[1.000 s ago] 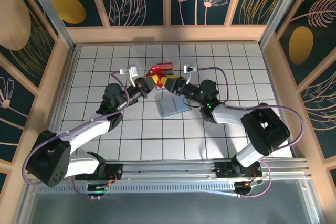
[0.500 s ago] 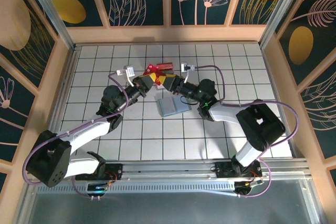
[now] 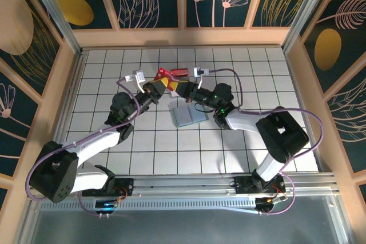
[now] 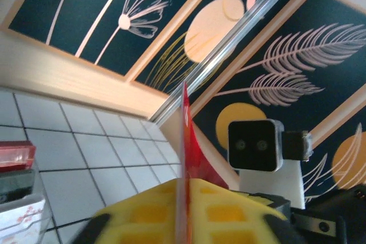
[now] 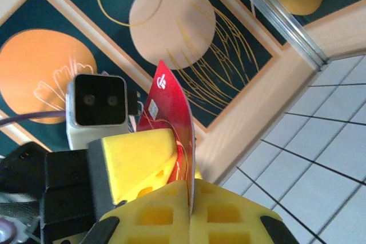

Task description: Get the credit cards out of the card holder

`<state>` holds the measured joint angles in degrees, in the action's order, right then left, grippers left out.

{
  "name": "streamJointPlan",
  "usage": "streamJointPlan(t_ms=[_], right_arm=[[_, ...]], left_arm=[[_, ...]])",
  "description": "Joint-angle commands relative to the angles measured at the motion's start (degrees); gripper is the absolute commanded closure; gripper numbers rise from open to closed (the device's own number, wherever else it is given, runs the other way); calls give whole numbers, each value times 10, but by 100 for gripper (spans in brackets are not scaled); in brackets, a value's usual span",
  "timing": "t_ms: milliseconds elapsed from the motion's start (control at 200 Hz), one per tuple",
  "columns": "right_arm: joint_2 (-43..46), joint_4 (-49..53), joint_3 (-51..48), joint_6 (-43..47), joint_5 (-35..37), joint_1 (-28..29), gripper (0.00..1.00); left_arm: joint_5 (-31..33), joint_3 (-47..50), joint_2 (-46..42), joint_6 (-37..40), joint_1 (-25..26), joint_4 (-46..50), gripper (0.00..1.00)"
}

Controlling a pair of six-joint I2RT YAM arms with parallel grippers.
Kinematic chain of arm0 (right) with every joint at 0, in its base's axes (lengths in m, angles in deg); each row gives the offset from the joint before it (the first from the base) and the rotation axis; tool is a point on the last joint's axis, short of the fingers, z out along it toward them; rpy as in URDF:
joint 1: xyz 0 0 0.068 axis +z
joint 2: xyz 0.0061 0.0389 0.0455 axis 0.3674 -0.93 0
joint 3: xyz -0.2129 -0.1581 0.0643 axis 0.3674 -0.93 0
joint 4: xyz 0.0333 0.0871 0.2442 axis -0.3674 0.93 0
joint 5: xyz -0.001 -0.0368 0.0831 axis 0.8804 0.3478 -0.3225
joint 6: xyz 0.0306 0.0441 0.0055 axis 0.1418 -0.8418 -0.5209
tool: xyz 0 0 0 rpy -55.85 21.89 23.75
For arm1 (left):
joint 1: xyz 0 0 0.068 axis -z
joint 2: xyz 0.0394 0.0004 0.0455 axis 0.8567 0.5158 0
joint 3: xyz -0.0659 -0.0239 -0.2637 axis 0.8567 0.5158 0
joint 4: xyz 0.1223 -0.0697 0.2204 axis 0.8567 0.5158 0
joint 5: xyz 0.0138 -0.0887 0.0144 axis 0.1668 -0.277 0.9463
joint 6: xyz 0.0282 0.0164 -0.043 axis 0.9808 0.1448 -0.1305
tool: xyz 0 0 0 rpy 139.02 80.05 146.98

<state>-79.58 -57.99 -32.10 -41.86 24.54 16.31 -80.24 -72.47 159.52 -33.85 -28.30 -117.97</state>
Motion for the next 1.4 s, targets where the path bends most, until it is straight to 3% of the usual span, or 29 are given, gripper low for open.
streamJointPlan(t_ms=[0, 70, 175, 300, 495, 831, 996, 1101, 1271, 1396], right_arm=[[49, 96, 17, 73, -4, -6, 100], [75, 179, 25, 117, -6, -19, 100], [109, 335, 55, 209, 2, -29, 100], [127, 504, 106, 328, 14, -28, 100], [153, 636, 143, 437, 14, -34, 100], [199, 715, 143, 512, -51, -61, 100], [204, 732, 146, 530, -89, -78, 100], [201, 739, 150, 535, -99, -78, 100], [193, 756, 163, 549, -115, -78, 100], [187, 763, 171, 556, -111, -78, 100]], left_arm=[[9, -44, -28, 81, 3, 93, 78], [25, -68, -48, 145, 2, 158, 61], [25, -115, -67, 240, -2, 255, 24], [18, -183, -60, 351, -3, 376, 1], [-39, -297, -11, 484, -8, 523, 1], [-187, -400, 55, 705, -33, 687, 7], [-240, -420, 81, 770, -33, 724, 15], [-264, -440, 103, 809, -33, 761, 29], [-289, -469, 138, 854, -33, 813, 31], [-304, -500, 165, 884, -33, 863, 40]])
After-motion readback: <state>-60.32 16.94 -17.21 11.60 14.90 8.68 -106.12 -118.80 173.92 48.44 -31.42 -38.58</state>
